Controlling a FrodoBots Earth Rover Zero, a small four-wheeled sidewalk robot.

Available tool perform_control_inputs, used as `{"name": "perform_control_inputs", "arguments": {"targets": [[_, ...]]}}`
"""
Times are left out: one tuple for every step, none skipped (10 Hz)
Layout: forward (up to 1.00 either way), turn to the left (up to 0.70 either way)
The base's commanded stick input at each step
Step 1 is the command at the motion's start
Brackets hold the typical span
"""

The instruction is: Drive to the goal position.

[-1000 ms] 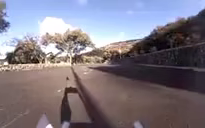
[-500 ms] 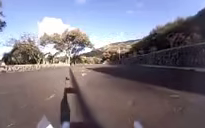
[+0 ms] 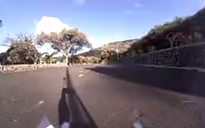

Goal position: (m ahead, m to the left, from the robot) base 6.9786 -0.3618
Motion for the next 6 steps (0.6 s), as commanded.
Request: {"name": "perform_control_inputs", "arguments": {"targets": [[0.69,-0.13],[0.69,-0.02],[0.69,-0.09],[0.69,-0.18],[0.69,-0.26],[0.69,0.02]]}}
